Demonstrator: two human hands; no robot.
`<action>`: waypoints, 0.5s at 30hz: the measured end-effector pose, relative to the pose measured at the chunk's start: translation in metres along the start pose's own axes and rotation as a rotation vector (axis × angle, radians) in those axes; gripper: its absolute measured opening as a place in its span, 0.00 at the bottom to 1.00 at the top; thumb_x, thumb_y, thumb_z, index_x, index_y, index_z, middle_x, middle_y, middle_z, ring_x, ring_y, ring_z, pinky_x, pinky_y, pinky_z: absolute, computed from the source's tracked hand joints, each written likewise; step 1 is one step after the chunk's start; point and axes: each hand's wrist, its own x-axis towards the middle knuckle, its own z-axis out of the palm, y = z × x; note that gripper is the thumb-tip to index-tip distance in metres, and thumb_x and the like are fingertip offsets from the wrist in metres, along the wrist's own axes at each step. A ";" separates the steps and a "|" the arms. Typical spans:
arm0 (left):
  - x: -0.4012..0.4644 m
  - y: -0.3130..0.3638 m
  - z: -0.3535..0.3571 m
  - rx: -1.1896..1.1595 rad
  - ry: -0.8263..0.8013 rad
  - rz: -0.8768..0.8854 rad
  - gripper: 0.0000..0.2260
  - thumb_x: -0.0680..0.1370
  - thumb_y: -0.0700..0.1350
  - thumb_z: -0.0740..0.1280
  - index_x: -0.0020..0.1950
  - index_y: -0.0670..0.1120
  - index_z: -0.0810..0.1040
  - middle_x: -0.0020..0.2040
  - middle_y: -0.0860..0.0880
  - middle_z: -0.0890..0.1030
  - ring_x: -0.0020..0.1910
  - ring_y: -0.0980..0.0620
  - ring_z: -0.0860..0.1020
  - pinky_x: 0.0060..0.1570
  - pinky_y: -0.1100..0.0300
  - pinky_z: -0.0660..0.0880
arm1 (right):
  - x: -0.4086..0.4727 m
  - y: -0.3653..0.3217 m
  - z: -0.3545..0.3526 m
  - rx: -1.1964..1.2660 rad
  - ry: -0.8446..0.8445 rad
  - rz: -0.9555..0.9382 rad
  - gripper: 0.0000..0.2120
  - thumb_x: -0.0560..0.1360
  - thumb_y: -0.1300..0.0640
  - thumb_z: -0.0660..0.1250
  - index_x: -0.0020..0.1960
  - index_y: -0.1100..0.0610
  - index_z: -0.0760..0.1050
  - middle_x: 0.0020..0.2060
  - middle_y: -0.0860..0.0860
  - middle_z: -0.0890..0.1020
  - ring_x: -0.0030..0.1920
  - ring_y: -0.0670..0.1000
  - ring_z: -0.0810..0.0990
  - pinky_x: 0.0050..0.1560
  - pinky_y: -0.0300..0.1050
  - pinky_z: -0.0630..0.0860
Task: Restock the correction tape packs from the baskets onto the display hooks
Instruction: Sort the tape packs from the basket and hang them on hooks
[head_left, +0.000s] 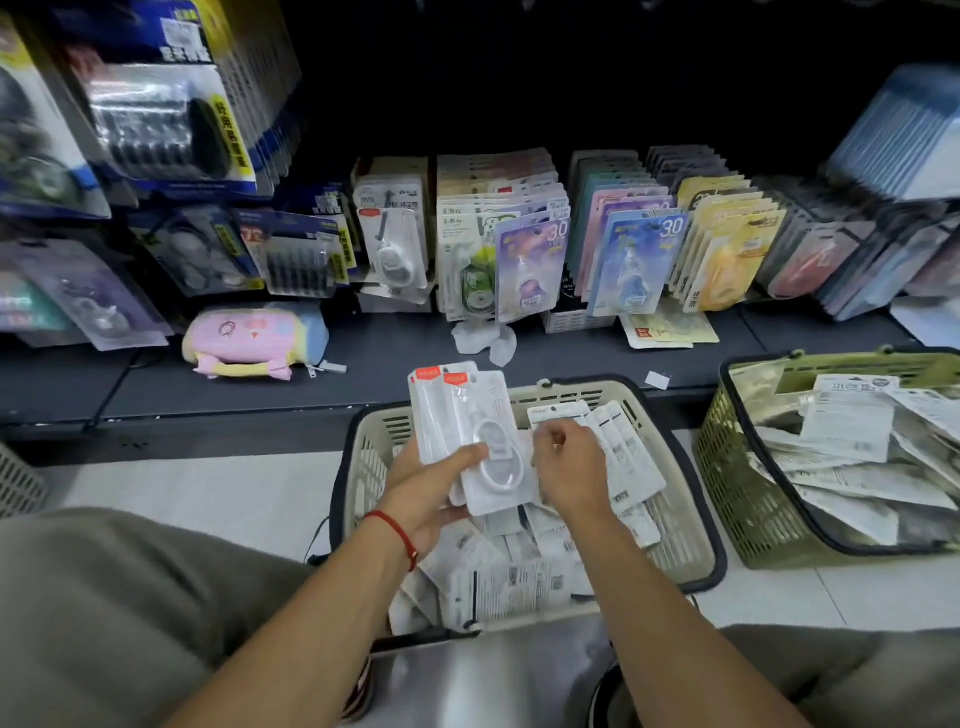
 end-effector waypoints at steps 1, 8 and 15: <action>0.006 0.012 -0.001 0.001 0.009 0.009 0.24 0.73 0.41 0.79 0.67 0.52 0.79 0.55 0.48 0.88 0.51 0.46 0.87 0.42 0.47 0.85 | 0.008 0.005 0.001 -0.272 -0.019 -0.016 0.17 0.84 0.50 0.65 0.70 0.53 0.74 0.68 0.56 0.76 0.69 0.58 0.74 0.65 0.52 0.75; 0.030 0.136 -0.022 0.244 -0.072 0.151 0.21 0.73 0.41 0.79 0.62 0.57 0.80 0.53 0.50 0.88 0.52 0.45 0.87 0.43 0.48 0.84 | 0.028 0.038 0.011 -0.836 -0.297 -0.027 0.35 0.83 0.51 0.63 0.84 0.51 0.50 0.78 0.56 0.67 0.78 0.62 0.65 0.74 0.57 0.70; 0.027 0.193 -0.036 0.345 -0.067 0.228 0.20 0.74 0.39 0.78 0.61 0.56 0.80 0.57 0.46 0.87 0.57 0.40 0.85 0.58 0.31 0.80 | 0.022 0.011 -0.021 0.098 0.109 0.278 0.10 0.83 0.63 0.58 0.52 0.59 0.78 0.44 0.58 0.82 0.45 0.59 0.78 0.51 0.50 0.74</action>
